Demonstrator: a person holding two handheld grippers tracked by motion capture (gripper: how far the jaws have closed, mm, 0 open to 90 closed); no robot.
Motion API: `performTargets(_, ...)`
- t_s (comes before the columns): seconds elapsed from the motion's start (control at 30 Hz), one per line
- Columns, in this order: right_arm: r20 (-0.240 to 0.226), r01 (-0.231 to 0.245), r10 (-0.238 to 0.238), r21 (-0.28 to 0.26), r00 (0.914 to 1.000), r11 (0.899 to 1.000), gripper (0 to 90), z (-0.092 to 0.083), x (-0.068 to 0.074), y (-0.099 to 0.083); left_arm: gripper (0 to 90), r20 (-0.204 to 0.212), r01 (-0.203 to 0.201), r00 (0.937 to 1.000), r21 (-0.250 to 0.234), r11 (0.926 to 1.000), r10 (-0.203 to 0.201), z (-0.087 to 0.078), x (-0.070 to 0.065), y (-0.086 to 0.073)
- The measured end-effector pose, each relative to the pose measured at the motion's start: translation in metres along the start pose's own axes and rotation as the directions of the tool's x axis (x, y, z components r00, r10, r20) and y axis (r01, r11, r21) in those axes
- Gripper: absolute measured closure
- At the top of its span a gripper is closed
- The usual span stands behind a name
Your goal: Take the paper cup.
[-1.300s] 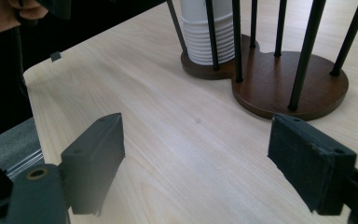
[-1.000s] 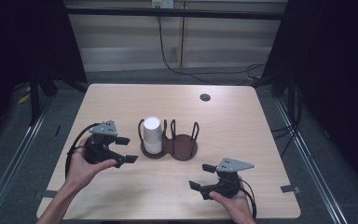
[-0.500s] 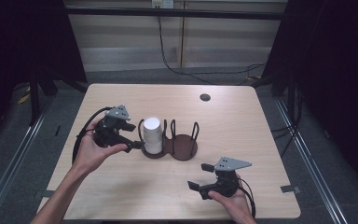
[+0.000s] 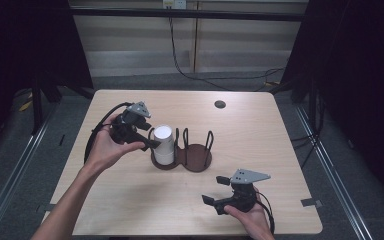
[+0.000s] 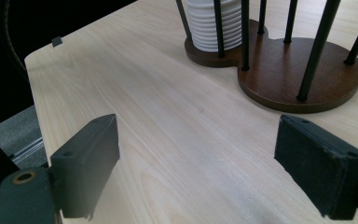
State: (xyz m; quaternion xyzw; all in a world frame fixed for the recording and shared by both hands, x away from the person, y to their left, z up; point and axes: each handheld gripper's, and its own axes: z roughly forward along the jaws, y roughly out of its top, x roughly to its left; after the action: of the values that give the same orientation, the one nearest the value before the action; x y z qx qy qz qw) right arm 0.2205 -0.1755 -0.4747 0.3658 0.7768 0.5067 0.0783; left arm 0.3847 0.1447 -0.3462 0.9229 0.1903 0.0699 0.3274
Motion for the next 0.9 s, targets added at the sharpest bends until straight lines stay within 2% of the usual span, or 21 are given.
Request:
performTargets(0.03, -0.002, -0.003, 0.003, 0.004, 1.0000, 1.000, 13.2, 0.001, 0.000, 0.000, 27.1, 0.000, -0.006, 1.0000, 0.008, 0.9999, 0.006, 0.001, 0.001, 0.002)
performTargets(0.07, -0.003, -0.003, 0.003, 0.004, 1.0000, 1.000, 13.2, 0.001, 0.001, 0.000, 26.6, 0.002, 0.012, 0.9999, 0.004, 0.9999, -0.012, 0.004, 0.000, 0.004)
performTargets(0.13, -0.008, 0.004, -0.004, 0.009, 1.0000, 1.000, 13.2, 0.002, 0.001, -0.001, 26.0, 0.006, -0.010, 0.9999, 0.036, 0.9993, 0.010, 0.005, 0.004, 0.008)
performTargets(0.23, -0.009, 0.003, -0.003, 0.009, 1.0000, 1.000, 13.1, 0.002, 0.002, -0.001, 24.4, 0.017, -0.007, 0.9998, 0.049, 0.9988, 0.006, 0.009, 0.005, 0.014)
performTargets(0.37, 0.001, 0.011, -0.011, 0.020, 0.9999, 1.000, 13.2, 0.003, 0.002, -0.001, 25.3, 0.022, -0.039, 0.9991, 0.094, 0.9948, 0.037, 0.013, 0.008, 0.020)
performTargets(0.4, -0.002, 0.014, -0.014, 0.021, 0.9999, 1.000, 13.2, 0.003, 0.002, -0.001, 26.0, 0.034, -0.017, 0.9993, 0.094, 0.9954, 0.014, 0.016, 0.008, 0.021)
performTargets(0.43, -0.001, 0.016, -0.016, 0.023, 0.9999, 1.000, 13.2, 0.004, 0.003, -0.001, 26.6, 0.033, -0.044, 0.9987, 0.117, 0.9921, 0.040, 0.017, 0.010, 0.023)
performTargets(0.47, -0.003, 0.021, -0.020, 0.023, 0.9998, 1.000, 13.2, 0.004, 0.003, -0.001, 26.7, 0.027, -0.031, 0.9993, 0.119, 0.9924, 0.028, 0.019, 0.009, 0.023)
performTargets(0.5, -0.003, 0.018, -0.018, 0.025, 0.9998, 1.000, 13.2, 0.004, 0.004, -0.001, 26.7, 0.023, -0.041, 0.9990, 0.129, 0.9908, 0.038, 0.020, 0.011, 0.024)
performTargets(0.57, -0.006, 0.024, -0.024, 0.031, 0.9997, 0.999, 13.2, 0.005, 0.004, -0.001, 27.0, 0.019, -0.019, 0.9997, 0.131, 0.9912, 0.016, 0.023, 0.014, 0.025)
performTargets(0.6, -0.007, 0.024, -0.024, 0.031, 0.9997, 0.999, 13.2, 0.005, 0.004, -0.001, 26.6, 0.024, 0.007, 0.9996, 0.147, 0.9891, -0.011, 0.026, 0.015, 0.025)
performTargets(0.67, -0.003, 0.024, -0.024, 0.032, 0.9997, 0.999, 13.2, 0.005, 0.004, -0.001, 28.1, 0.024, 0.002, 0.9997, 0.173, 0.9850, -0.006, 0.029, 0.018, 0.025)
performTargets(0.73, -0.002, 0.014, -0.014, 0.032, 0.9999, 0.999, 13.2, 0.005, 0.003, -0.001, 27.7, 0.037, 0.016, 0.9991, 0.168, 0.9857, -0.022, 0.031, 0.019, 0.027)
performTargets(0.77, -0.001, 0.014, -0.014, 0.033, 0.9999, 0.999, 13.2, 0.005, 0.002, -0.002, 27.7, 0.030, 0.000, 0.9995, 0.180, 0.9836, -0.006, 0.032, 0.019, 0.028)
performTargets(0.83, 0.003, 0.015, -0.016, 0.033, 0.9999, 0.999, 13.2, 0.004, 0.002, -0.002, 26.6, 0.042, -0.004, 0.9991, 0.179, 0.9838, -0.004, 0.036, 0.017, 0.030)
performTargets(0.87, 0.002, 0.014, -0.014, 0.033, 0.9999, 0.999, 13.2, 0.004, 0.002, -0.002, 28.1, 0.041, -0.021, 0.9991, 0.200, 0.9795, 0.013, 0.037, 0.018, 0.032)
performTargets(0.9, 0.003, 0.015, -0.015, 0.032, 0.9999, 0.999, 13.2, 0.004, 0.003, -0.002, 27.8, 0.046, -0.014, 0.9989, 0.204, 0.9788, 0.004, 0.039, 0.017, 0.033)
